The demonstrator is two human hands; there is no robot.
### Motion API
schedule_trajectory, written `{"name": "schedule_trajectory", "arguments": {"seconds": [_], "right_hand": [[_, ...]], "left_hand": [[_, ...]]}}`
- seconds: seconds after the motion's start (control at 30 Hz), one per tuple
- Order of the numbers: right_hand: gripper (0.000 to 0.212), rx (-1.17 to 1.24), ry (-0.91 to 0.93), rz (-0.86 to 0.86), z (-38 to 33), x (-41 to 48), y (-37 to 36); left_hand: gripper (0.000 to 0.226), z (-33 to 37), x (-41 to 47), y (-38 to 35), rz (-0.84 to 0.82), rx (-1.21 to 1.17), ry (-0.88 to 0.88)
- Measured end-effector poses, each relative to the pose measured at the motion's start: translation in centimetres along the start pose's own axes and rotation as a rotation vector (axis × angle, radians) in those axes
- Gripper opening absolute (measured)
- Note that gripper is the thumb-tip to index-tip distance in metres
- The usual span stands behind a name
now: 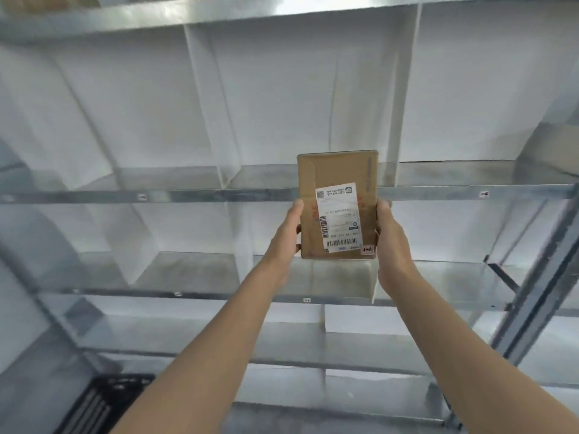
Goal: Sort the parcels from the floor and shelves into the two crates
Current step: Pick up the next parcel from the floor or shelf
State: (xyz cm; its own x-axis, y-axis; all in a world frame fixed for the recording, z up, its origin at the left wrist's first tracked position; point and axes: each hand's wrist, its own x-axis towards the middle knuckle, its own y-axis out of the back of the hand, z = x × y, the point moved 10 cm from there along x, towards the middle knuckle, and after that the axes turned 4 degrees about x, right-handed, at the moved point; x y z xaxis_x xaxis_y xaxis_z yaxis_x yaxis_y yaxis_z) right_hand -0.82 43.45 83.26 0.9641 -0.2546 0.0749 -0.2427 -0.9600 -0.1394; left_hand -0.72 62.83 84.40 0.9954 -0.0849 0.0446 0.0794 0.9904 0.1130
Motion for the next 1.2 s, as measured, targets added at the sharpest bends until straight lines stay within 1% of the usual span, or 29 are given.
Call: {"name": "schedule_trajectory", "arguments": {"seconds": [0.1, 0.17, 0.3, 0.43, 0.53, 0.67, 0.77, 0.83, 0.87, 0.93, 1.07, 1.2], "right_hand": [[0.052, 0.037, 0.004, -0.101, 0.0, 0.0, -4.8], [0.054, 0.042, -0.009, -0.188, 0.4, -0.3, -8.1], [0.057, 0.044, -0.048, -0.328, 2.2, -1.5, -13.9], [0.057, 0.024, -0.097, -0.48, 4.1, -3.9, -19.7], [0.058, 0.013, -0.14, -0.562, 5.9, -5.8, -23.8], [0.059, 0.01, -0.216, -0.655, 8.6, -8.7, -29.6], [0.061, -0.012, -0.251, -0.729, 10.6, -11.1, -34.8], [0.062, -0.028, -0.271, -0.791, 12.0, -12.9, -38.5], [0.062, -0.039, -0.276, -0.824, 12.7, -13.8, -40.4], [0.061, -0.055, -0.28, -0.866, 14.0, -15.4, -44.1], [0.061, -0.1, -0.272, -0.953, 16.7, -18.7, -51.5], [0.061, -0.139, -0.287, -1.006, 19.0, -21.7, -57.4]], "left_hand": [[0.051, -0.3, -1.2, 4.4, 0.12, 0.003, 0.017], [0.055, -0.8, -2.3, 7.1, 0.2, -0.007, 0.036], [0.054, -1.4, -5.8, 12.2, 0.354, -0.017, 0.041], [0.057, -3.1, -9.9, 16.6, 0.495, -0.025, 0.102], [0.057, -4.5, -12.6, 20.1, 0.583, -0.031, 0.127], [0.056, -6.7, -15.8, 24.8, 0.657, -0.042, 0.136], [0.048, -8.5, -18.0, 29.1, 0.736, -0.064, 0.151], [0.049, -9.7, -19.3, 32.1, 0.771, -0.065, 0.159], [0.048, -10.5, -20.0, 33.8, 0.782, -0.077, 0.164], [0.039, -12.2, -21.4, 37.3, 0.828, -0.119, 0.189], [0.033, -15.2, -24.3, 44.0, 0.924, -0.188, 0.231], [0.039, -17.8, -26.6, 49.4, 0.99, -0.219, 0.243]]}}
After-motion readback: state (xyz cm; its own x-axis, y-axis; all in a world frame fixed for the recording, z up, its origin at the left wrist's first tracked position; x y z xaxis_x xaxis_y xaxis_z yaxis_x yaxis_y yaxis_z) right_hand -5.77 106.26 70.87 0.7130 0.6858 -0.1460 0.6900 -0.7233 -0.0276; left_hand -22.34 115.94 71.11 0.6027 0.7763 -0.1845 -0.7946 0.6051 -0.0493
